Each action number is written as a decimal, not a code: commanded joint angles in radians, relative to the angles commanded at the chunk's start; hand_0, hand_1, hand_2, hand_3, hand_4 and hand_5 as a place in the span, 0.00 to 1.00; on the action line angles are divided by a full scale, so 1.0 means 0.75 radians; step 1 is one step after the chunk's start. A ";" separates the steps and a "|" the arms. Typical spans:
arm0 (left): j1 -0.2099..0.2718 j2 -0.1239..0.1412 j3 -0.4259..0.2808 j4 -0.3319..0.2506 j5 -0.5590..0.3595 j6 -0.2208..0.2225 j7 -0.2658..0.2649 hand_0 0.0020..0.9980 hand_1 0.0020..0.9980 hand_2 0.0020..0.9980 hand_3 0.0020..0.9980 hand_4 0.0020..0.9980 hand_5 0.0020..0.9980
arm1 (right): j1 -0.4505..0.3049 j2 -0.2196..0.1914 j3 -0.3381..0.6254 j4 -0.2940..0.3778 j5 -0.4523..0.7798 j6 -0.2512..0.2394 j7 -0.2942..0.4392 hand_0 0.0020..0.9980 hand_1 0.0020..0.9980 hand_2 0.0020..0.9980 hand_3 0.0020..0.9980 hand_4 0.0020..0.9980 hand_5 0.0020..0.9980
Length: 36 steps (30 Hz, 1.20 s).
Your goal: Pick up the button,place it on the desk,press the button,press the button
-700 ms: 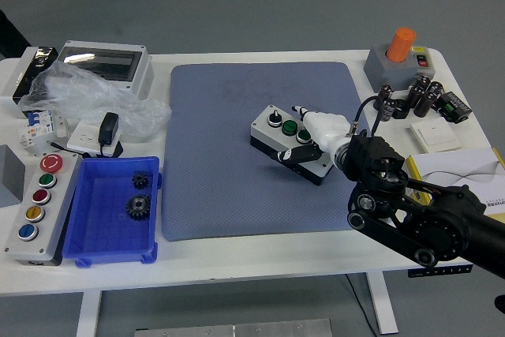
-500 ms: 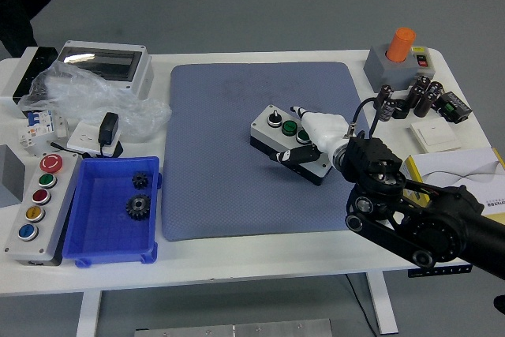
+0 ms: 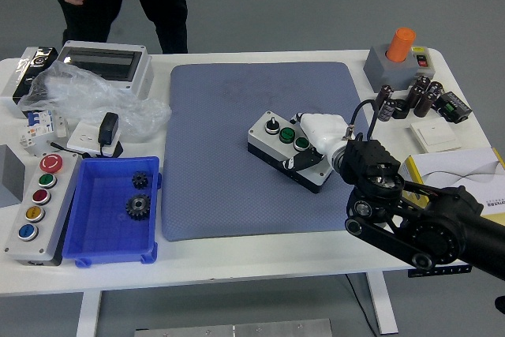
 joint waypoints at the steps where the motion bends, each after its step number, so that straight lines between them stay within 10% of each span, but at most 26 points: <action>1: 0.000 0.000 -0.001 0.000 0.001 0.000 0.000 0.67 0.69 0.62 0.64 0.65 0.34 | 0.001 -0.001 -0.001 0.001 -0.004 -0.002 0.000 0.30 0.52 0.50 0.61 0.73 0.22; 13: 0.003 -0.001 -0.003 0.000 0.002 0.002 -0.002 0.67 0.69 0.62 0.64 0.65 0.34 | 0.028 -0.031 -0.055 0.030 -0.032 -0.068 0.015 0.29 0.51 0.45 0.57 0.70 0.18; 27: -0.004 0.002 -0.001 0.001 0.003 0.002 -0.001 0.67 0.69 0.62 0.64 0.65 0.34 | 0.247 -0.180 -0.327 0.143 -0.011 -0.172 0.401 0.31 0.52 0.41 0.43 0.69 0.02; 36: -0.007 0.003 0.005 0.002 -0.001 0.002 -0.001 0.67 0.69 0.62 0.64 0.64 0.35 | 0.347 -0.206 -0.481 0.098 -0.046 -0.187 0.555 0.58 0.64 0.58 0.37 0.67 0.00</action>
